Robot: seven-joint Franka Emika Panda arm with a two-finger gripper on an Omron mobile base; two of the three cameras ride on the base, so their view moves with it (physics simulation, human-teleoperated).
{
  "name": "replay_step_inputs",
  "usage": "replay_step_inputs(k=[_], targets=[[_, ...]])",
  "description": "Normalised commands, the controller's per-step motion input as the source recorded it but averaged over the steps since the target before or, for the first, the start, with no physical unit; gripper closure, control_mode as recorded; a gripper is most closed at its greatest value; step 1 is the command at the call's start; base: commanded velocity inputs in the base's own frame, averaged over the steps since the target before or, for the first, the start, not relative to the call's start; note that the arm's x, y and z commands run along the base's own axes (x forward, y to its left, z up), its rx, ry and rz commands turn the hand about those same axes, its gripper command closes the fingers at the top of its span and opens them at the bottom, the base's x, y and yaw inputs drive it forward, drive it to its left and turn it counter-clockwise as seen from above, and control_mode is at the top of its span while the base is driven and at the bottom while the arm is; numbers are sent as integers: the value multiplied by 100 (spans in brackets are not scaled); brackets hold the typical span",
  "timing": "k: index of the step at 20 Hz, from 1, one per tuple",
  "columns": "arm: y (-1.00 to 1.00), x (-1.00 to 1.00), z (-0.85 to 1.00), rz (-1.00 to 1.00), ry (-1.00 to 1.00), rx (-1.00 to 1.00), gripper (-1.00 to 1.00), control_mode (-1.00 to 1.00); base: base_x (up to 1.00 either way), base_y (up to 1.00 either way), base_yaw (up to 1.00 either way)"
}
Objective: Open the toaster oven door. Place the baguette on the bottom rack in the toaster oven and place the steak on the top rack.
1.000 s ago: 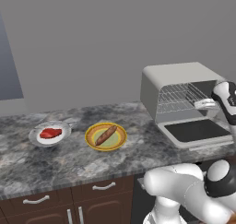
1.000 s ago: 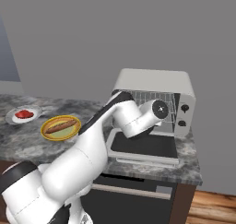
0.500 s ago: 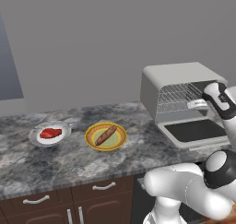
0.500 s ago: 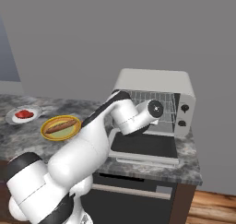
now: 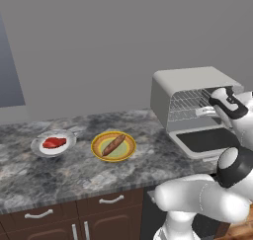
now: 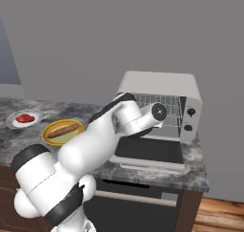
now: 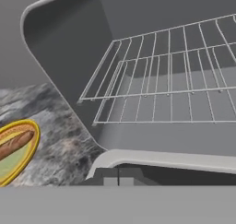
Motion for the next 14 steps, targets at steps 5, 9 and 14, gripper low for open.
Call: replay_step_inputs(k=[5,9,14], targets=[[0,23,-30,0,0,0,100,-100,0,0,0],[0,21,-27,0,0,0,100,-100,0,0,0],[0,27,-16,0,-2,0,100,-100,0,0,0]])
